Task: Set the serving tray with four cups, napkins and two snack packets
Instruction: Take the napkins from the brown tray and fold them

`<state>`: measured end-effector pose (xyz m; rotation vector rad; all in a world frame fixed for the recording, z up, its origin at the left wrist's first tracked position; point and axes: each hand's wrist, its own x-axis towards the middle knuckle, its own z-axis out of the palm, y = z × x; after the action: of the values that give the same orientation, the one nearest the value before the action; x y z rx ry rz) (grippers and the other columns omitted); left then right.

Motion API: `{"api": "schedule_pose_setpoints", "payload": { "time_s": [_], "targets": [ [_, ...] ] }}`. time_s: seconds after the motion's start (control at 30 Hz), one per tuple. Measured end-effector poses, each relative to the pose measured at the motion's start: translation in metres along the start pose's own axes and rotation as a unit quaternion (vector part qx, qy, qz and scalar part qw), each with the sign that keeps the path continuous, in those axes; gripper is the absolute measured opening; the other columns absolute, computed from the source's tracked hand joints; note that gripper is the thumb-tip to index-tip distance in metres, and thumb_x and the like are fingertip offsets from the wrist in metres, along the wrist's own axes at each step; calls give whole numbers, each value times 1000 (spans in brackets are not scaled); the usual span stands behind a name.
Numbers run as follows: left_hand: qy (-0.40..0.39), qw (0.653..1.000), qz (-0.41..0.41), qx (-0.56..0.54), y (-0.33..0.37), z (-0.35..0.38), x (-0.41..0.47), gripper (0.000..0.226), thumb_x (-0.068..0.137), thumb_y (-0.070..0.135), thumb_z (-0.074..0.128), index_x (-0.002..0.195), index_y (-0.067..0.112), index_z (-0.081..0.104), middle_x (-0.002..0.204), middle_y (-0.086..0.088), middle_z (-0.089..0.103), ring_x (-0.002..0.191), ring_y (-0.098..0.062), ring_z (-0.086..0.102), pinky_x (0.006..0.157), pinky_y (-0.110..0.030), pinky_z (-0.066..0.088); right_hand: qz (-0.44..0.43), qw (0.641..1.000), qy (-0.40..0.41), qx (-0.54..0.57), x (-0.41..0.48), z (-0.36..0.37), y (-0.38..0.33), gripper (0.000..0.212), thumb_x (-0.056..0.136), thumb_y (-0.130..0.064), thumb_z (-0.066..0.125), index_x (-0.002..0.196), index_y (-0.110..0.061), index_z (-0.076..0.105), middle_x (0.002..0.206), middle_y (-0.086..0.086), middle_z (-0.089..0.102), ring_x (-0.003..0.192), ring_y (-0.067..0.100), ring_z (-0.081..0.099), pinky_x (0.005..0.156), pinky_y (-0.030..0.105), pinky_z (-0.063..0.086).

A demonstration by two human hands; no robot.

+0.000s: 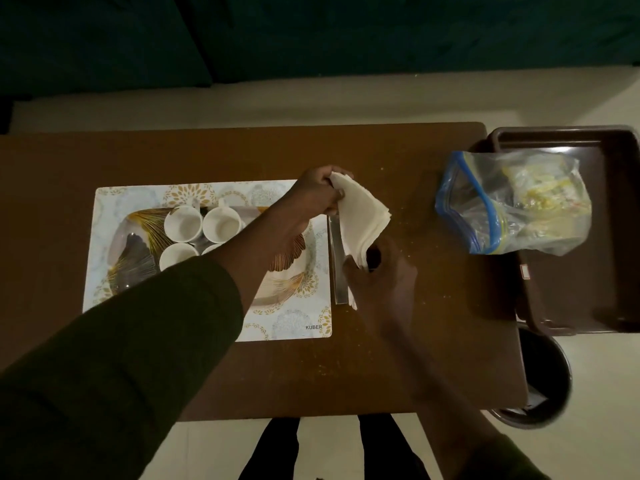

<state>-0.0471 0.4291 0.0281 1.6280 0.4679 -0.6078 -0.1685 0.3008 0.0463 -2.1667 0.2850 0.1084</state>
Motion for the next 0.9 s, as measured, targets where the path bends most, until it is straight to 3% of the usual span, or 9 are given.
{"api": "schedule_pose_setpoints", "payload": {
  "time_s": [0.13,0.2,0.3,0.4,0.5,0.67,0.8,0.9],
  "targets": [
    [-26,993,33,113,-6,1,2,32,88,-9,52,115,7,61,107,-12,64,94,-18,57,56,-15,50,5,1000,-17,-15,-9,11,11,24,79,-16,69,102,-17,61,71,-8,66,55,7,63,46,9,46],
    [-38,987,48,152,-11,0,4,31,87,-9,53,112,6,62,103,-9,63,93,-18,57,65,-21,50,17,999,-32,-12,-13,15,16,33,83,-17,68,114,-17,59,86,-3,70,65,10,68,56,23,58],
    [-42,982,58,173,-18,-1,7,31,86,-10,53,111,5,64,106,-10,65,102,-22,60,84,-33,50,15,999,-32,-18,-17,18,24,40,83,-16,69,121,-18,56,97,1,71,76,17,69,61,35,61],
    [-32,979,67,192,-20,-4,10,29,87,-8,54,110,7,65,109,-10,65,103,-21,59,81,-29,47,4,999,-29,-21,-18,20,31,37,83,-19,70,118,-17,58,94,2,73,70,13,68,56,23,57],
    [-25,976,69,206,-24,-5,13,29,88,-7,53,111,8,65,109,-6,63,101,-19,56,81,-28,44,15,999,-25,-32,-15,21,34,33,84,-23,70,114,-17,59,90,-2,71,62,4,61,50,8,39],
    [-17,967,86,238,-29,-9,17,34,88,-6,53,113,13,66,127,-4,62,111,-20,56,83,-23,40,-6,998,8,-66,-6,22,33,19,83,-24,70,90,-12,57,72,1,61,58,15,57,46,21,39],
    [-15,959,78,273,-35,-10,16,38,87,-2,57,118,18,65,128,-3,61,104,-19,58,77,-21,38,-6,997,-14,-71,-1,24,35,14,85,-21,67,89,-11,59,75,1,62,63,15,58,51,23,42],
    [-2,958,75,276,-33,-12,16,39,88,-2,55,120,18,66,133,-5,60,111,-21,60,80,-24,44,-30,998,2,-58,0,25,32,12,85,-19,67,87,-12,58,72,-1,63,60,13,58,51,28,48]
  ]
}}
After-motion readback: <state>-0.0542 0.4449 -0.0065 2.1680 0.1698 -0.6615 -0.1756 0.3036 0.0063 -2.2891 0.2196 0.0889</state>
